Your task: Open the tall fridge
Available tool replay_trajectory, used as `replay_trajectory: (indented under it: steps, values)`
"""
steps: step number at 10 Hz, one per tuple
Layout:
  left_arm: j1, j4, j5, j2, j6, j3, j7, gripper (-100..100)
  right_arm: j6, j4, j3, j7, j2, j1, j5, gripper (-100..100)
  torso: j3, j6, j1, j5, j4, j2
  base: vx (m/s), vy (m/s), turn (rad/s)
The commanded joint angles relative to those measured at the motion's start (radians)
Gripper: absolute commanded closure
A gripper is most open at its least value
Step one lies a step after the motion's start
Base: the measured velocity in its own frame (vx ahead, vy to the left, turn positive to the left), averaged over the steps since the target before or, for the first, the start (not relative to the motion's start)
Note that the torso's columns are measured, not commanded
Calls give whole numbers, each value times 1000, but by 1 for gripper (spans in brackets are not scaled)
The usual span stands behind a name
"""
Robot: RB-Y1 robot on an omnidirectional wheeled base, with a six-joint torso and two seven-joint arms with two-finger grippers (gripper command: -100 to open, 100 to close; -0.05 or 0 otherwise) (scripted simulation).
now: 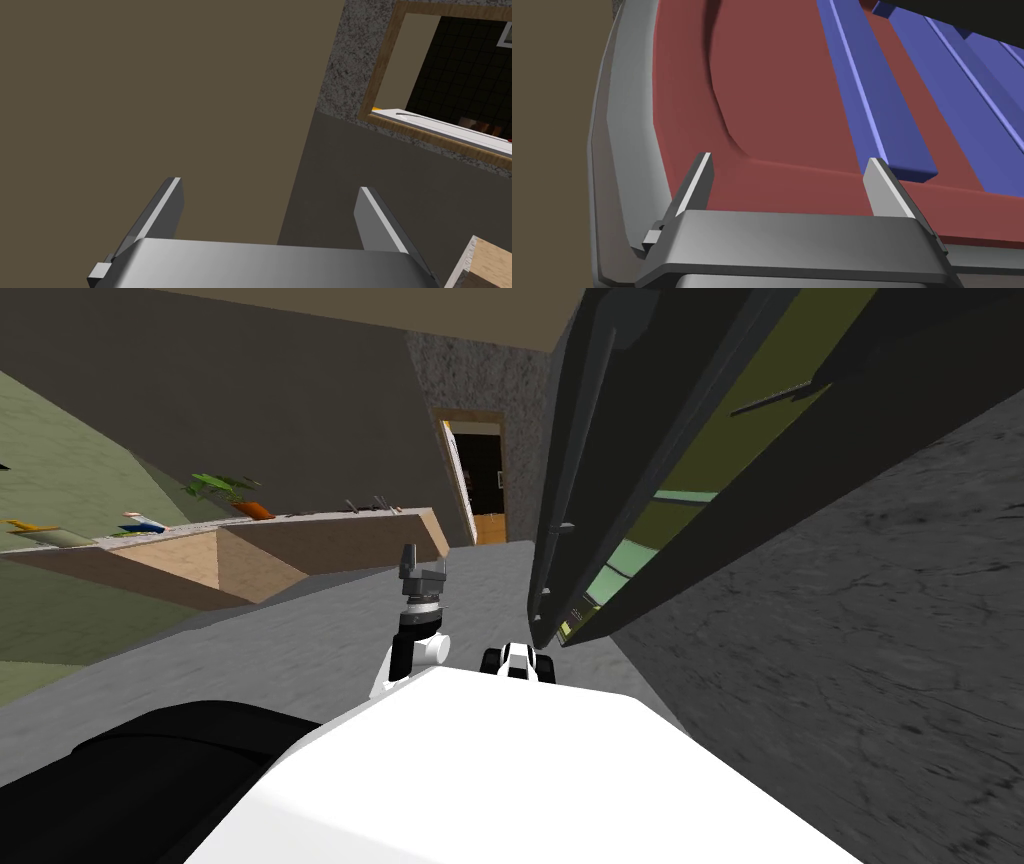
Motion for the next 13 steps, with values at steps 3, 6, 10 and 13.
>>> replay_trajectory:
  steps: [3, 6, 10, 13]
  values:
    - [0, 0, 0, 0, 0, 0, 0, 0, -11, 20, -14, -13, -52, -22, 33, -100, 1, 1, -2, -1, 1, 2, 29, 22, 33]
    - [0, 0, 0, 0, 0, 0, 0, 0, -8, 24, -7, -17, -52, -23, 39, 100, 1, 1, 0, 0, 1, 2, 29, 44, -31]
    - [0, 0, 0, 0, 0, 0, 0, 0, 5, 54, 18, -42, -72, -26, 68, 100, -1, 0, 8, 3, 0, -1, 34, 304, -144]
    - [0, 0, 0, 0, 0, 0, 0, 0, 15, 77, 38, -61, -86, -27, 89, 100, 2, 1, -1, -1, 1, 3, -4, 333, -148]
